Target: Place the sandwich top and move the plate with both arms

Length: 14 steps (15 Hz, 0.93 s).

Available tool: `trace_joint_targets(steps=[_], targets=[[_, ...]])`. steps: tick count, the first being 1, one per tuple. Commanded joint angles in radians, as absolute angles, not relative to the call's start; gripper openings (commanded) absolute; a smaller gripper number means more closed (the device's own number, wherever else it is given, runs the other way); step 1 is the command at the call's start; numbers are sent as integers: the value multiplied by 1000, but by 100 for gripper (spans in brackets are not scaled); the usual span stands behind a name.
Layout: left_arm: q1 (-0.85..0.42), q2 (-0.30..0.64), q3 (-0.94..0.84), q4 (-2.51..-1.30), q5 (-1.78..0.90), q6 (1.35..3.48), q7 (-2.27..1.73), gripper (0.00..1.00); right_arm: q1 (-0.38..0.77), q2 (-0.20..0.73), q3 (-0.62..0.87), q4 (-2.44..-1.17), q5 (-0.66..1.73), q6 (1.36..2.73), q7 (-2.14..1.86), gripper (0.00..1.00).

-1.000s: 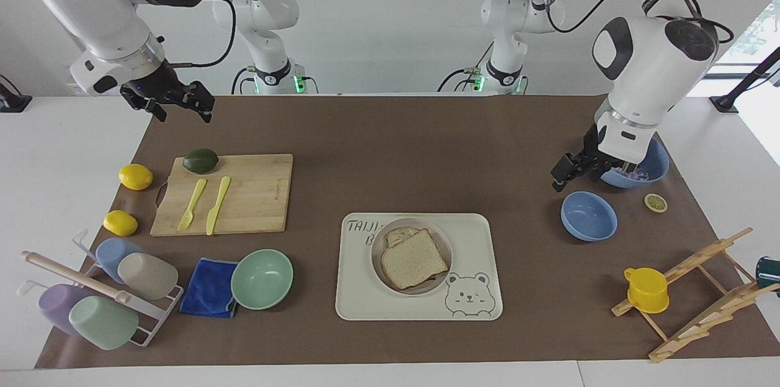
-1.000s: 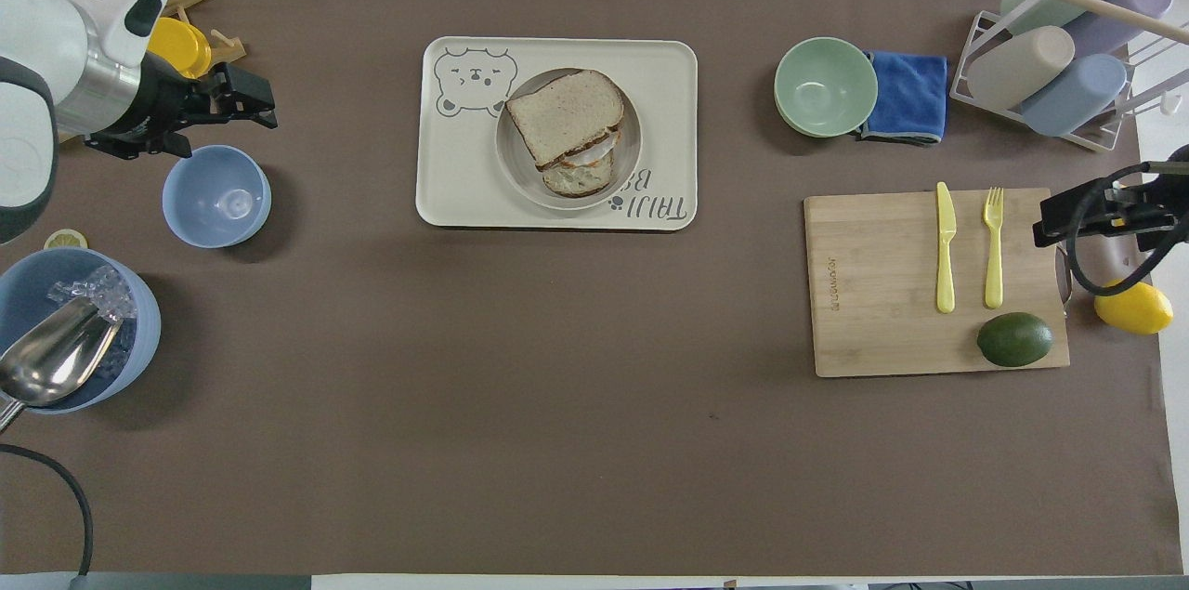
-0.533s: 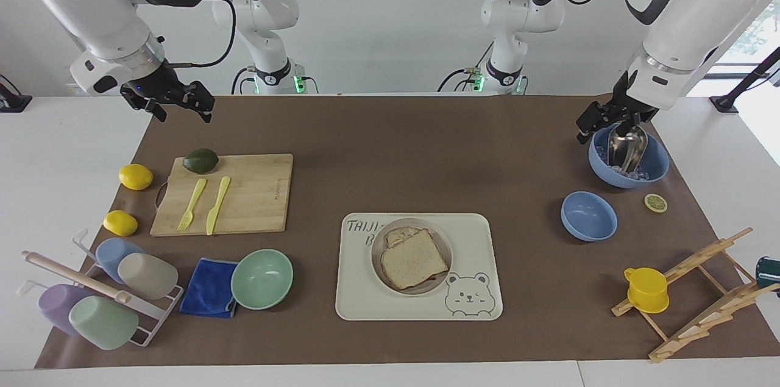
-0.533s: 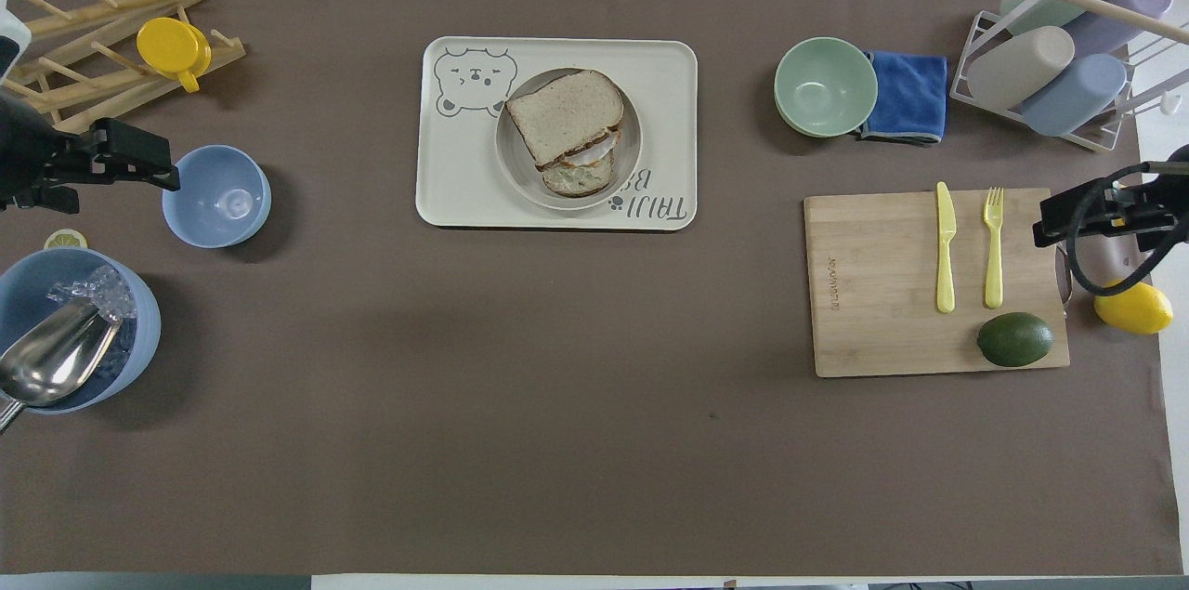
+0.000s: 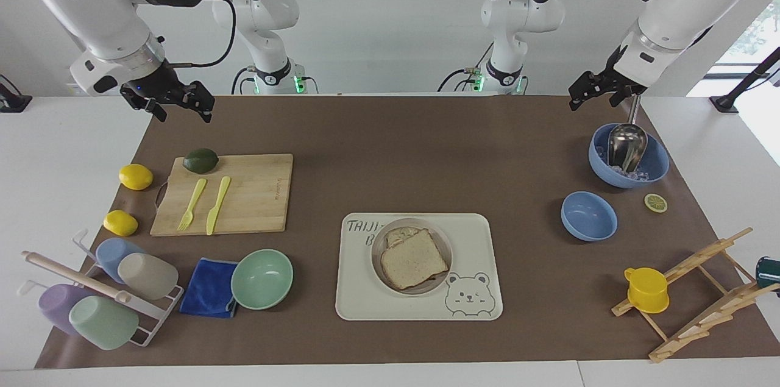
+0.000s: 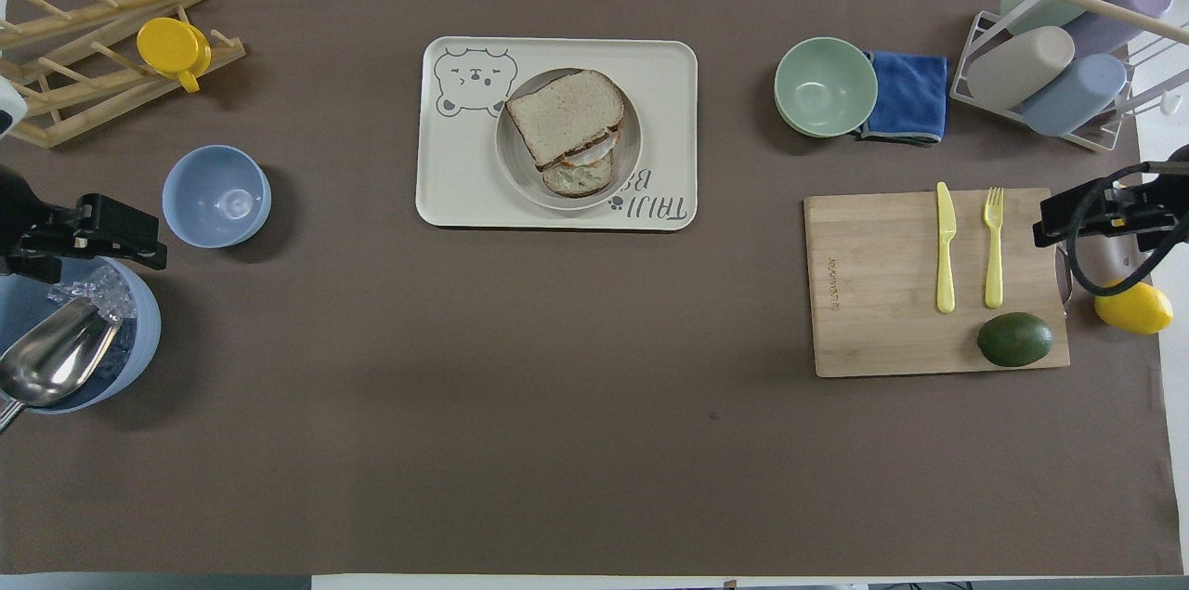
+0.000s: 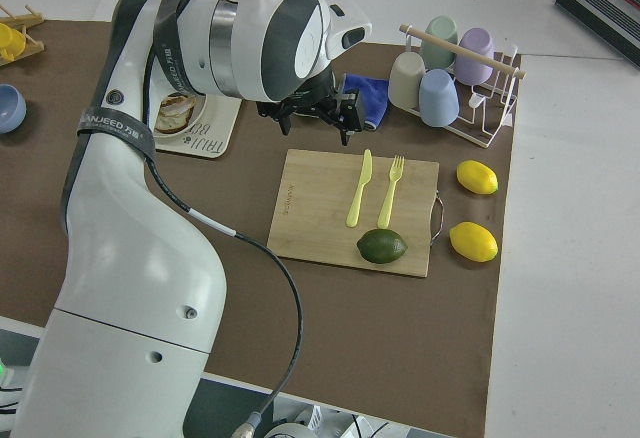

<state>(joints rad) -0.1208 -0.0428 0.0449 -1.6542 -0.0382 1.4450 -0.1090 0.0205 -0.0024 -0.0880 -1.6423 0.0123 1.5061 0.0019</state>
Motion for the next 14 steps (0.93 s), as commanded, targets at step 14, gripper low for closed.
trace_joint_targets(steps=[14], targets=[[-126, -43, 8, -1667, -20, 1601, -100, 100, 11, -14, -83, -1649, 11, 1502, -21, 100]])
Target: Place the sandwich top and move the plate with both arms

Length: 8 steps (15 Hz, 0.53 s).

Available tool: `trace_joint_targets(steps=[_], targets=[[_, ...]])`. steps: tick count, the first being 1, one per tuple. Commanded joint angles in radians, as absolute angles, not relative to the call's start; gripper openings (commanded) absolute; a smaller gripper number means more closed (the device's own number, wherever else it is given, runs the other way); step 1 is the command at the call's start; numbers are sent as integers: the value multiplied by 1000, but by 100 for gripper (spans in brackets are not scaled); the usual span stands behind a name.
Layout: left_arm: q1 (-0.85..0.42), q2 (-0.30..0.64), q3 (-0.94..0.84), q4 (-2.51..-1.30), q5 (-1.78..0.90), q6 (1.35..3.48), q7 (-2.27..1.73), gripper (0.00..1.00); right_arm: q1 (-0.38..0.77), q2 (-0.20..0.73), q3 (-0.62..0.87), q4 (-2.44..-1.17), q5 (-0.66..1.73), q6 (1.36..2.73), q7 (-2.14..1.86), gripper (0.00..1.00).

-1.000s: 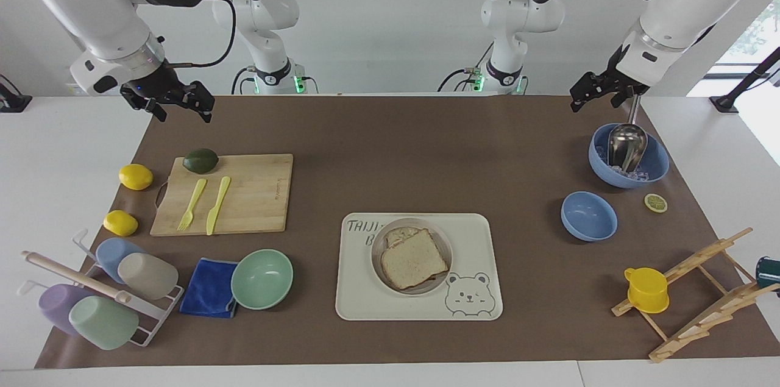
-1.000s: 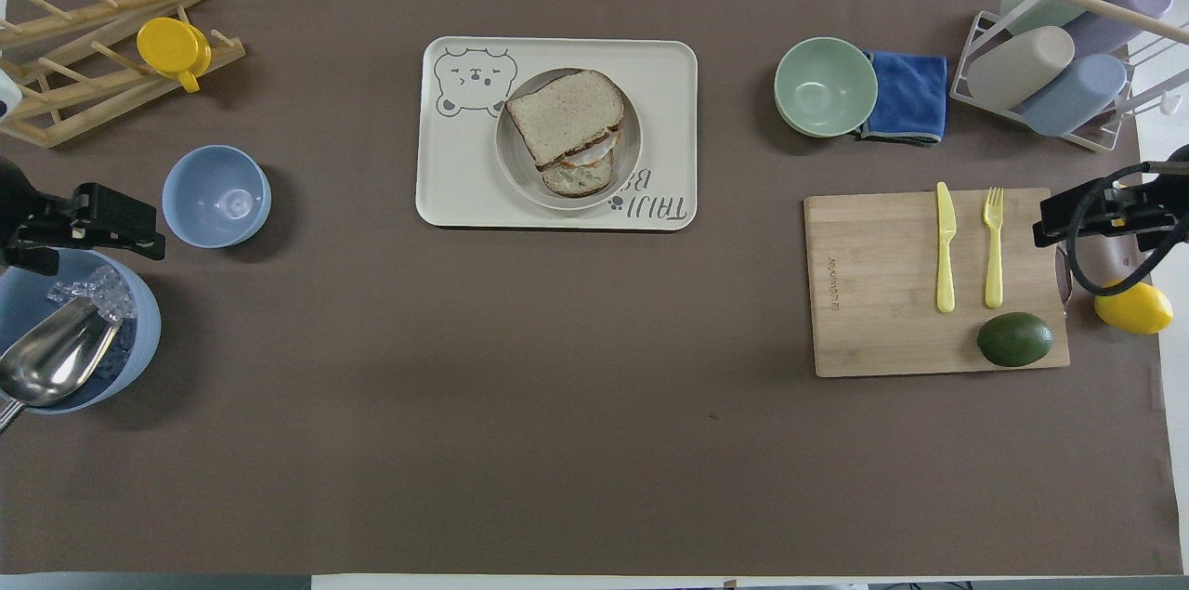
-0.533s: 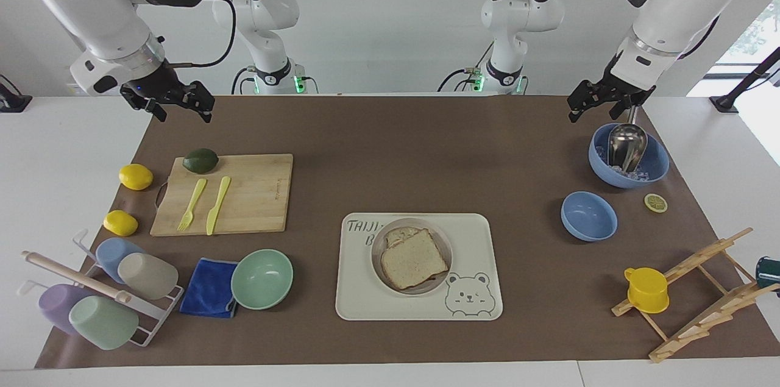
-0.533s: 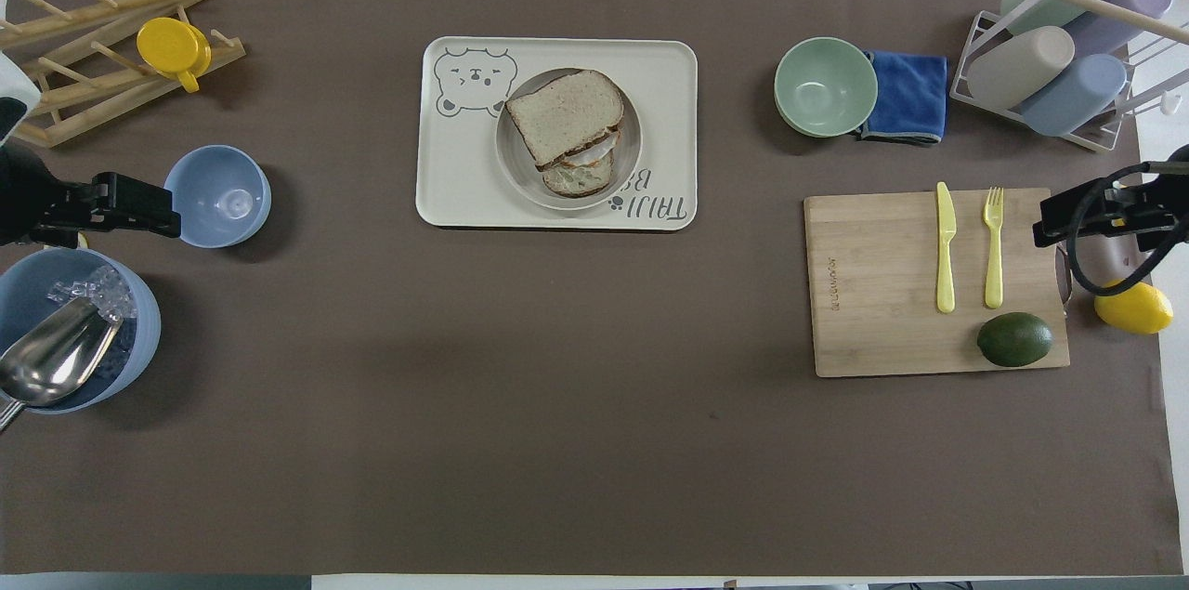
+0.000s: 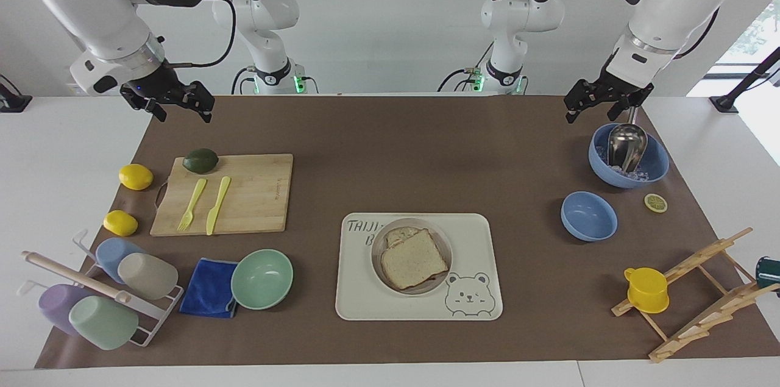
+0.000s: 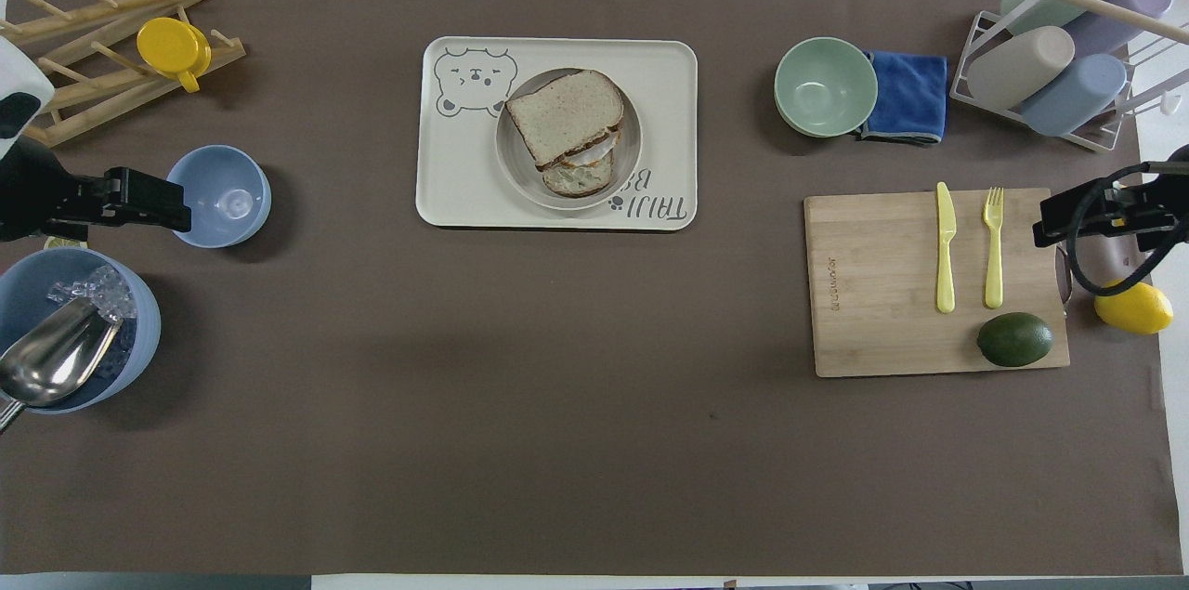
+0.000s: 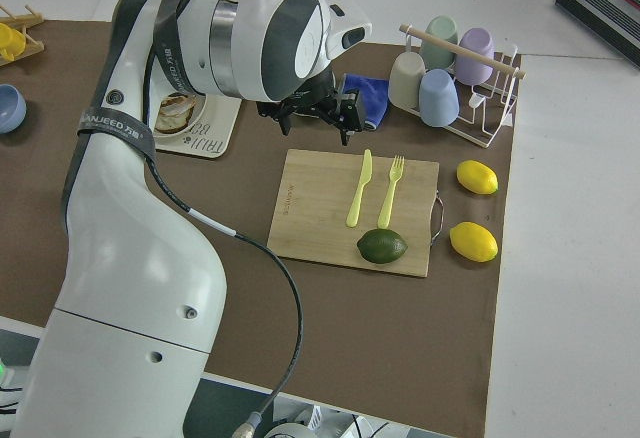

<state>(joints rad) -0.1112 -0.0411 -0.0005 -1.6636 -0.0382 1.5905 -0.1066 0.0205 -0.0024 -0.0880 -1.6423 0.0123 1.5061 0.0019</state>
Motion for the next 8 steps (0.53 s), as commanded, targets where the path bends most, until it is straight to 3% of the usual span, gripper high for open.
trace_joint_targets(steps=[1, 8], targets=[[-126, -43, 8, -1667, -20, 1600, -100, 100, 11, -14, -83, -1649, 11, 1502, -21, 100], [-124, -46, 6, -1667, -20, 1589, -100, 100, 11, -14, -83, -1649, 11, 1502, -21, 100]])
